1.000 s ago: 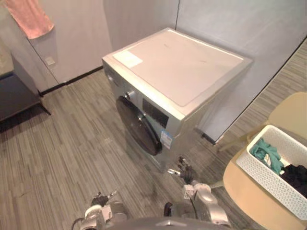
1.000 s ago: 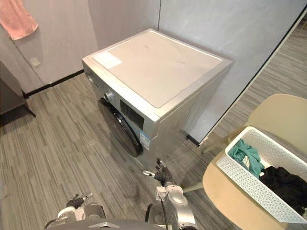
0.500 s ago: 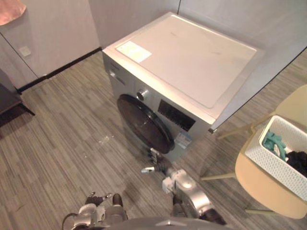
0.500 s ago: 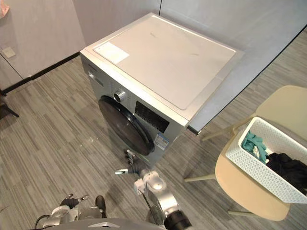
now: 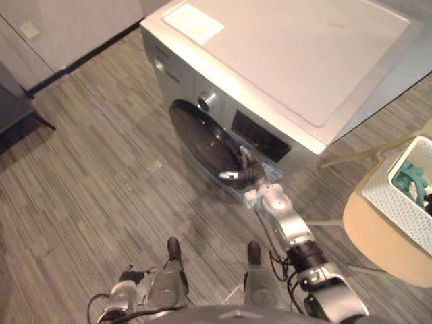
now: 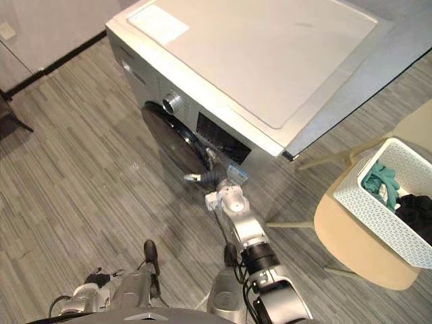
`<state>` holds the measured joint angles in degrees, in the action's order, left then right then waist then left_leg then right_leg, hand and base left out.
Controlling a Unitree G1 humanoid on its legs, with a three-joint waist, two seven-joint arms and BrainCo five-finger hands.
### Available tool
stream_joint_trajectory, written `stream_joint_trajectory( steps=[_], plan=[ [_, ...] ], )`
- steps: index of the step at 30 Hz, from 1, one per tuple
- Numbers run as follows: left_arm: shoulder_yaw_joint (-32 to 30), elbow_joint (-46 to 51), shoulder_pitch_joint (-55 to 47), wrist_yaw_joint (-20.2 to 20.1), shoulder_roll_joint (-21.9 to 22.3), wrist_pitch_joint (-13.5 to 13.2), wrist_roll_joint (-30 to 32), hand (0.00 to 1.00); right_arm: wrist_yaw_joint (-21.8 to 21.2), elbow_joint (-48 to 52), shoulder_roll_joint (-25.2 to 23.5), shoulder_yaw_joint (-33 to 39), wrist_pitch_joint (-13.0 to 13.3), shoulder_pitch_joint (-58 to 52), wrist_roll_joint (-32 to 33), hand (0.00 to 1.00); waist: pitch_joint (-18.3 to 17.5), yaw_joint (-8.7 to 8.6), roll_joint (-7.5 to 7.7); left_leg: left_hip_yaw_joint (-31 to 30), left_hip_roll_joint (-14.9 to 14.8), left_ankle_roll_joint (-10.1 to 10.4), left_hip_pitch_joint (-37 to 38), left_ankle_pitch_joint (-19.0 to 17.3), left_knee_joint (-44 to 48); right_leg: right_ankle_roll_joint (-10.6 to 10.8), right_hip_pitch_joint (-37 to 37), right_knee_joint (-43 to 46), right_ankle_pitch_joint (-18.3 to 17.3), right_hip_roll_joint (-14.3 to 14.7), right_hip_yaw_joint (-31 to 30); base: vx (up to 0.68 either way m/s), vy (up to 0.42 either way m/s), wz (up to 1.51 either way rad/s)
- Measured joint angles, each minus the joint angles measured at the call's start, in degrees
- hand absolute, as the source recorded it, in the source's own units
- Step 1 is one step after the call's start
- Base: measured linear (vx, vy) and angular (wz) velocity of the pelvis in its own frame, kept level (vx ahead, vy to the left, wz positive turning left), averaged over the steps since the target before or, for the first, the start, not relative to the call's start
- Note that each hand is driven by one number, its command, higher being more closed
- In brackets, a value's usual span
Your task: Pick up the laundry basket with both hands and put the clothes into the washing machine.
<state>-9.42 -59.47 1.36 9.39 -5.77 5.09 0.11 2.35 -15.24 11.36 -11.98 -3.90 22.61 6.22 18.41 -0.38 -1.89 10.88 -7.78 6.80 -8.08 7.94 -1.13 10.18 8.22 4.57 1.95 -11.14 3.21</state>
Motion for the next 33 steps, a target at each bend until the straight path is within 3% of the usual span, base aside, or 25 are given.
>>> stream_joint_trajectory(
  steps=[3,10,16,21,27,33],
  plan=[
    [1.29,0.53,0.53,0.44,0.02,-0.11,-0.10,0.00,1.20,-3.75,0.70,1.27,-0.14,4.36,-0.62,0.00,1.65,0.42,-0.86,-0.62,0.00,-0.08,-1.19,0.46,-0.14,-0.01,1.02,0.42,0.01,0.00,0.55,-0.03,0.009,0.10],
    [3.97,1.55,0.79,1.58,-0.35,-0.25,-2.38,0.00,2.34,-8.70,0.04,1.51,2.60,9.55,-2.18,0.00,3.80,-0.21,-2.14,-0.18,0.10,-0.16,-2.05,2.44,-2.30,-0.18,3.88,1.92,0.34,0.00,0.23,-0.04,0.008,-0.03],
    [6.20,2.57,2.59,1.82,0.26,-0.71,-4.82,0.00,3.43,-18.02,-1.26,0.09,1.51,17.22,-2.18,0.00,5.80,0.52,-4.48,-1.54,0.04,0.55,-4.01,3.53,-3.27,-0.73,6.15,2.94,0.03,0.12,0.72,-0.08,-0.006,0.06],
    [6.36,2.64,2.63,1.96,0.27,-0.84,-6.77,0.00,1.39,-19.59,-4.08,-12.98,-1.42,12.04,-2.15,0.00,5.89,1.11,-4.46,-2.44,-0.07,0.38,-4.15,4.21,-3.25,-0.77,5.68,2.90,0.04,0.18,1.83,0.06,-0.039,0.06],
    [6.03,2.68,2.66,2.69,0.44,-0.76,-6.72,0.00,-4.66,-18.69,-10.41,-27.16,-1.33,8.89,-1.47,0.00,5.85,1.40,-4.38,-4.68,-0.38,0.37,-3.74,4.23,-3.23,-0.55,3.48,3.24,-0.85,0.51,4.27,0.07,-0.046,0.21],
    [3.88,2.54,2.37,3.12,0.83,-0.24,-6.46,0.00,-7.30,-14.88,-12.99,-29.53,0.23,6.37,-0.92,0.00,5.72,2.19,-3.82,-5.84,-0.41,0.45,-2.98,4.26,-3.24,-0.67,2.46,4.88,-2.07,0.40,5.47,-0.01,-0.022,0.13]
  ],
)
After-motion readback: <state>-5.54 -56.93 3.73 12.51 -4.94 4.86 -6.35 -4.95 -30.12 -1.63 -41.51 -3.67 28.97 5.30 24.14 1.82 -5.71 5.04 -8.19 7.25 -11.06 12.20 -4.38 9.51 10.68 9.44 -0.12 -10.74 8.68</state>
